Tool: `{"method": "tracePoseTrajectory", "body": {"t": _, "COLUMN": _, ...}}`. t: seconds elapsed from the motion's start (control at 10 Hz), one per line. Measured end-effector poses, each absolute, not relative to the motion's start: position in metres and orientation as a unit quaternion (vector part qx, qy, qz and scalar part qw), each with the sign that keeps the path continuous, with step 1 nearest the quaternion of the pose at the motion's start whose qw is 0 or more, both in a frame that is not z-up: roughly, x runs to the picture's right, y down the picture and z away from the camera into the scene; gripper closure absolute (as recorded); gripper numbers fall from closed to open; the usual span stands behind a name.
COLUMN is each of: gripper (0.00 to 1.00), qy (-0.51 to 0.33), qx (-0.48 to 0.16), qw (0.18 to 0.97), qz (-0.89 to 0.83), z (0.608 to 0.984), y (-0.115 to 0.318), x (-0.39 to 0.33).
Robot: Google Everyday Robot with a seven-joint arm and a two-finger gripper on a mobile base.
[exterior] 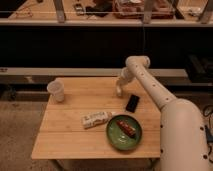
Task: Wipe the white sponge on the table
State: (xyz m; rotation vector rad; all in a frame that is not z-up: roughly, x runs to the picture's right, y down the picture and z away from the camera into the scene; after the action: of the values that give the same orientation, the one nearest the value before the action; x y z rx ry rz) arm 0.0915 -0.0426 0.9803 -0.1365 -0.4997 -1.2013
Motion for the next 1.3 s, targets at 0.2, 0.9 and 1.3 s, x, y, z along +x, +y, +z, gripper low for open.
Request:
{"method": "tracePoseTrajectory", "body": {"t": 0.2, "gripper": 1.0, "qy": -0.261, "qx": -0.062, "qw": 0.77, "qz": -0.579, "z": 0.99, "y": -0.037, "x": 0.048}}
{"method": "tracePoseTrajectory", "body": {"t": 0.9, "gripper": 1.0, "qy": -0.337, "qx": -0.05, "qw": 0.678, "qz": -0.651, "z": 0.962, "y": 0.009, "x": -0.031}}
{"method": "tracePoseTrajectory", "body": {"t": 1.3, "gripper": 1.0, "qy": -0.341, "qx": -0.074, "qw": 0.676, "qz": -0.649, "z": 0.946, "y": 0.043, "x": -0.001}}
